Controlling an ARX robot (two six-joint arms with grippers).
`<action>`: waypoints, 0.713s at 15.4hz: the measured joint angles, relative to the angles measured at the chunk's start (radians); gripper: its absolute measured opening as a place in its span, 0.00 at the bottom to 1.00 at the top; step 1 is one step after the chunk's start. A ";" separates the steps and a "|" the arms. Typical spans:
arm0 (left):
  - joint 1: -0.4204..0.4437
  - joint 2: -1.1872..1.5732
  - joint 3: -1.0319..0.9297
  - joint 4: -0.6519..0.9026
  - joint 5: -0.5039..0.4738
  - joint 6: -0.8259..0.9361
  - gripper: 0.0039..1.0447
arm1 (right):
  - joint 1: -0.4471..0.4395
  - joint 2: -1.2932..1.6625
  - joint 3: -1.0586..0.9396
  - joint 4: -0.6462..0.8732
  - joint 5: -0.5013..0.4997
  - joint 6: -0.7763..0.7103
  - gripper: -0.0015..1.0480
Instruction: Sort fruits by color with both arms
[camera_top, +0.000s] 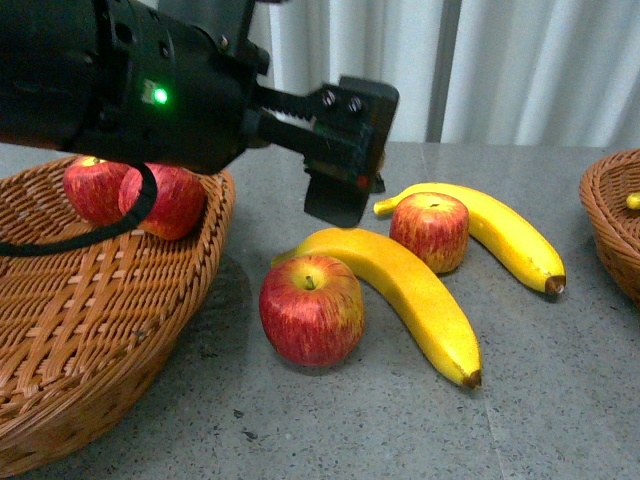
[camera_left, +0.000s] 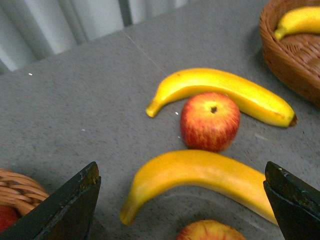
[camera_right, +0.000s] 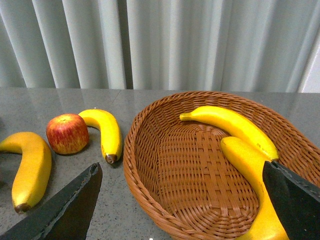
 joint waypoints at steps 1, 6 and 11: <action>-0.009 0.014 0.002 -0.008 0.003 0.013 0.94 | 0.000 0.000 0.000 0.000 0.000 0.000 0.94; -0.036 0.065 0.013 -0.092 0.027 0.110 0.94 | 0.000 0.000 0.000 0.000 0.000 0.000 0.94; -0.055 0.141 0.039 -0.225 0.058 0.219 0.94 | 0.000 0.000 0.000 0.000 0.000 0.000 0.94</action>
